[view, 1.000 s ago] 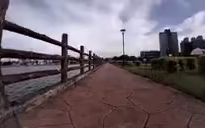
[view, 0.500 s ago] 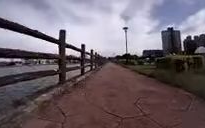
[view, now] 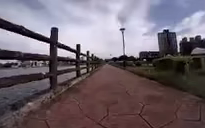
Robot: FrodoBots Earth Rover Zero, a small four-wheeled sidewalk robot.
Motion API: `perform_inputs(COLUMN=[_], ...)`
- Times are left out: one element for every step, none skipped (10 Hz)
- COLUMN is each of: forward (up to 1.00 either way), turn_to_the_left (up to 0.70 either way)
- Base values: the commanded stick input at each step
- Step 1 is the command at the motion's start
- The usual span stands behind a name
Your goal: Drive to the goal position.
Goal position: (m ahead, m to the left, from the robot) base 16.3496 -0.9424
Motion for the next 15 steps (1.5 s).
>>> perform_inputs(forward=[0.70,0.70,0.70,0.70,0.70,0.70,0.70,0.70,0.70,0.70,0.70,0.70,0.70,0.70,0.70], turn_to_the_left=[-0.24,-0.24,-0.16,-0.07,0.02,0.10,0.11,0.11,0.11,0.11,0.11,0.11,0.11,0.11,0.11])
